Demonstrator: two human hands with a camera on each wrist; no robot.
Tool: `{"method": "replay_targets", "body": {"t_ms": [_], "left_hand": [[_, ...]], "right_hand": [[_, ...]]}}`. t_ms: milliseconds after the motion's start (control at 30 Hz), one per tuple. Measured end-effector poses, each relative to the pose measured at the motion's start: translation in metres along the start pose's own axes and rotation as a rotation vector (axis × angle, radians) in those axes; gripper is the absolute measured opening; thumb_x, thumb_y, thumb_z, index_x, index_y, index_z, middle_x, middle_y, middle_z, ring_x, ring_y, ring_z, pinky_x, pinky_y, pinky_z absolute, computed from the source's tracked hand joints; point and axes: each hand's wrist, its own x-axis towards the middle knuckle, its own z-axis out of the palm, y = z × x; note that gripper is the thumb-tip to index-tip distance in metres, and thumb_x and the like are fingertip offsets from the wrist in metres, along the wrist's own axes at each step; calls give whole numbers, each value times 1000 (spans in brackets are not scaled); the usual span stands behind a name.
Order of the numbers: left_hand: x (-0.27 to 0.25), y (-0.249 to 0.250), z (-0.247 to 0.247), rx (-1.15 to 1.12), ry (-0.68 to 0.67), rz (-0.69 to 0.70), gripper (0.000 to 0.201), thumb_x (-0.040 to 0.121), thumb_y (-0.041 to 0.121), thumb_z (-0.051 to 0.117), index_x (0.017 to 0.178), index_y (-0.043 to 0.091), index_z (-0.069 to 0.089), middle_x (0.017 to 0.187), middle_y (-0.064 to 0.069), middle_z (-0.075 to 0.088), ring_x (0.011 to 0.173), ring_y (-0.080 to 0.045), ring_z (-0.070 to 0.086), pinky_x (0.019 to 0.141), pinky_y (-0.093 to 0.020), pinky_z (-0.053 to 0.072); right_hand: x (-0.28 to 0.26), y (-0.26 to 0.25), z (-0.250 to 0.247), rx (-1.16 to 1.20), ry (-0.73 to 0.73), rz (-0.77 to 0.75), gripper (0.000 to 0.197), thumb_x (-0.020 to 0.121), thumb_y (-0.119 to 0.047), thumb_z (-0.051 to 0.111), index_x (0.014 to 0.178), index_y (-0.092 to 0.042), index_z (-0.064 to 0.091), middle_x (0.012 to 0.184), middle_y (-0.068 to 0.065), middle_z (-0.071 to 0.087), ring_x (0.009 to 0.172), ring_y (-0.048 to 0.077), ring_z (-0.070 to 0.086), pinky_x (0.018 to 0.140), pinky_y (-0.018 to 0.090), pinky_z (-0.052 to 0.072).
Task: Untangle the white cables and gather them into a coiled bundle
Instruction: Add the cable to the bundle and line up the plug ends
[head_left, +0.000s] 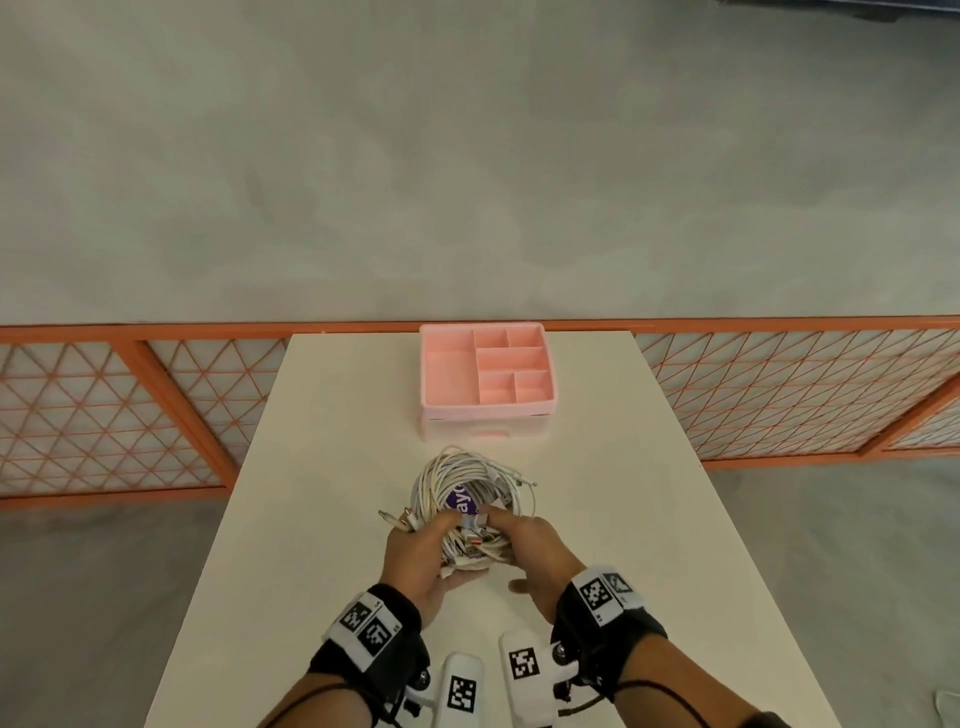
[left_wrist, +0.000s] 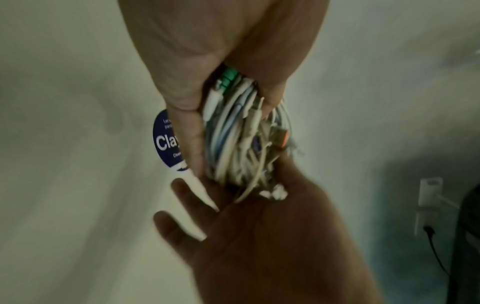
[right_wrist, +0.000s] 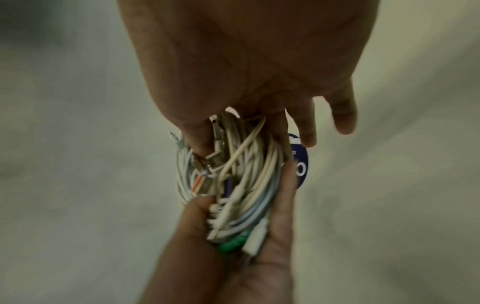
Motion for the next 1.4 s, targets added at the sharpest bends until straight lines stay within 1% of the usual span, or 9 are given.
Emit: {"method": "replay_targets", "body": {"t_ms": [133, 300, 367, 467, 633, 800, 933, 1133, 1400], "left_hand": [[7, 8, -23, 84, 27, -8, 21, 83, 2, 69, 103, -1, 72, 92, -25, 75, 86, -41, 73, 66, -49, 60], [22, 12, -53, 192, 155, 4, 17, 80, 1, 66, 95, -6, 71, 88, -30, 72, 77, -42, 72, 59, -49, 60], [27, 13, -65, 214, 192, 7, 15, 81, 1, 67, 94, -5, 71, 88, -30, 72, 74, -40, 72, 55, -47, 59], [37, 13, -79, 228, 250, -7, 13, 82, 1, 67, 94, -4, 70, 89, -28, 72, 73, -39, 71, 49, -43, 58], [60, 15, -84, 283, 333, -16, 7, 82, 4, 71, 86, -1, 69, 75, -20, 73, 65, -35, 71, 49, -43, 58], [74, 19, -80, 326, 379, -32, 6, 80, 5, 72, 81, -1, 70, 71, -20, 73, 64, -37, 72, 53, -50, 60], [82, 21, -79, 370, 414, -43, 13, 78, 9, 76, 80, -4, 71, 70, -22, 73, 61, -38, 72, 55, -60, 58], [82, 24, -78, 341, 442, -88, 18, 78, 12, 78, 76, -4, 70, 69, -22, 73, 62, -39, 72, 57, -61, 58], [79, 26, -78, 353, 436, -96, 17, 77, 12, 78, 78, -3, 70, 71, -21, 73, 60, -36, 72, 56, -58, 59]], "right_hand": [[6, 19, 5, -47, -133, 81, 47, 86, -59, 57, 109, -21, 74, 107, 1, 75, 100, 20, 66, 78, 37, 47], [18, 30, 16, -198, -183, 98, 59, 84, -70, 55, 109, -19, 74, 109, 4, 74, 97, 25, 72, 68, 30, 51], [28, 27, 16, -307, -134, 23, 53, 85, -66, 58, 104, -18, 71, 104, 7, 74, 88, 26, 73, 65, 29, 52], [47, 14, 5, -283, 5, -123, 35, 93, -39, 63, 101, -5, 66, 85, 8, 70, 66, 21, 64, 57, 27, 47], [88, -8, -15, -142, 171, -201, 20, 95, -17, 59, 95, 1, 66, 72, 11, 67, 56, 21, 57, 49, 25, 42], [141, -18, -27, -38, 189, -149, 26, 97, -20, 55, 101, 2, 66, 75, 13, 69, 59, 22, 59, 52, 27, 45], [172, -27, -24, 114, 185, -78, 36, 99, -36, 55, 104, -1, 65, 80, 11, 70, 63, 22, 63, 53, 29, 47], [196, -47, -6, 336, 193, -5, 45, 92, -46, 62, 107, -4, 59, 97, 13, 70, 77, 27, 70, 66, 36, 58], [211, -45, 7, 331, 188, 60, 33, 94, -44, 61, 94, -11, 61, 82, 2, 66, 68, 19, 63, 51, 28, 45]]}}
